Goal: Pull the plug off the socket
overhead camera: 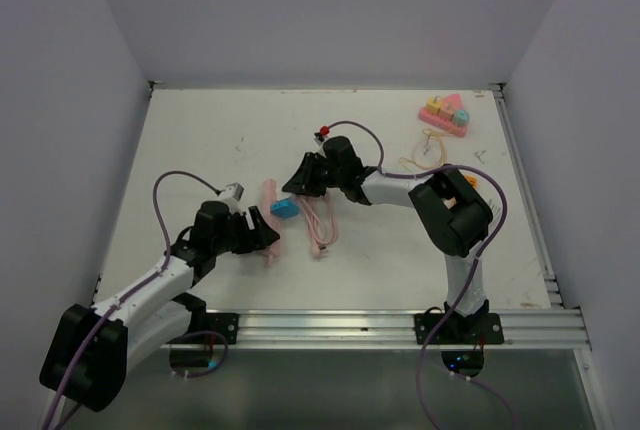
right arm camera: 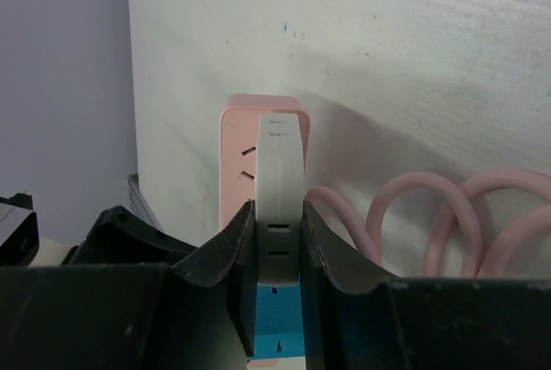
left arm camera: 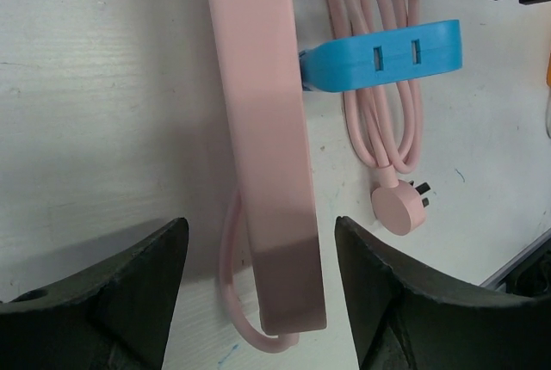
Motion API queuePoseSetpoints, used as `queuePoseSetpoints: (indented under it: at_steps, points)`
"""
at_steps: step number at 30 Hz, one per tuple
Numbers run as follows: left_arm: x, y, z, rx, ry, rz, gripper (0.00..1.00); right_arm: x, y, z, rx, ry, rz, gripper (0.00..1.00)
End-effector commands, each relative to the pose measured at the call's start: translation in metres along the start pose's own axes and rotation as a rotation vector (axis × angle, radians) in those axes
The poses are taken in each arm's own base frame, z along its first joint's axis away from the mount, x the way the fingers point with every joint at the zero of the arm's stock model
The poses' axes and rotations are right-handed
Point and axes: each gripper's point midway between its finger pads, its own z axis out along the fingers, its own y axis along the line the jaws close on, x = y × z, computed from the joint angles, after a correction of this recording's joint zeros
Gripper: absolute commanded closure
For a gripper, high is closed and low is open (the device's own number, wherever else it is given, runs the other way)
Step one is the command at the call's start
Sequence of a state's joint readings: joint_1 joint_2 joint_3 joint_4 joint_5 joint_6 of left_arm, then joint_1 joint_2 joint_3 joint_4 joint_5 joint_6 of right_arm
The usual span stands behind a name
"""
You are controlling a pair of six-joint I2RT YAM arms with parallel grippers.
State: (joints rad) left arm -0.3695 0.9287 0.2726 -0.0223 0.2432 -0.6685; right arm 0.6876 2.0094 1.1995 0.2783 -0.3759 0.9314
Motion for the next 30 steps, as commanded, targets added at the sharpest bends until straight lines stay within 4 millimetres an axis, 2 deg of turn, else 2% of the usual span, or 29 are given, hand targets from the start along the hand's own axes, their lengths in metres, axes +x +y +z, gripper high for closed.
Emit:
queuePoseSetpoints:
  at_steps: [1, 9, 12, 14, 18, 19, 20, 21, 24, 28, 29, 30]
  points:
    - [-0.018, -0.009, 0.005, 0.023, -0.05, 0.036, 0.27, 0.0, 0.009, 0.001, -0.042, -0.016, -0.022, 1.0]
    - [-0.028, -0.011, 0.014, 0.014, -0.056, 0.033, 0.33, 0.012, 0.009, 0.004, -0.035, 0.0, -0.028, 1.0]
    - [-0.03, -0.013, 0.017, 0.018, -0.051, 0.029, 0.37, 0.016, 0.012, 0.006, -0.034, 0.007, -0.036, 1.0]
    - [-0.031, -0.014, 0.019, 0.019, -0.05, 0.027, 0.43, 0.019, 0.016, 0.007, -0.036, 0.011, -0.046, 1.0]
    - [-0.026, -0.008, 0.023, -0.007, -0.034, 0.015, 0.65, 0.021, 0.017, 0.007, -0.034, 0.016, -0.049, 1.0]
    - [-0.025, -0.005, 0.023, -0.022, -0.034, 0.01, 0.8, 0.021, 0.018, 0.007, -0.036, 0.017, -0.049, 1.0]
    - [-0.023, -0.001, 0.024, -0.034, -0.026, 0.001, 0.87, 0.021, 0.017, 0.006, -0.034, 0.017, -0.049, 1.0]
    - [-0.019, 0.003, 0.023, -0.048, -0.021, -0.005, 1.0, 0.021, 0.019, 0.004, -0.037, 0.015, -0.052, 1.0]
    - [-0.011, 0.016, 0.022, -0.103, -0.02, -0.039, 1.0, 0.021, 0.02, -0.002, -0.029, 0.014, -0.062, 1.0]
    - [-0.007, 0.044, 0.019, -0.254, -0.038, -0.104, 1.0, 0.021, 0.022, -0.008, -0.025, 0.004, -0.061, 1.0]
    - [0.004, 0.053, 0.015, -0.303, 0.004, -0.128, 1.0, 0.022, 0.021, -0.01, -0.026, 0.002, -0.057, 1.0]
    - [0.004, 0.059, 0.014, -0.341, -0.001, -0.134, 1.0, 0.022, 0.02, -0.011, -0.024, 0.0, -0.054, 1.0]
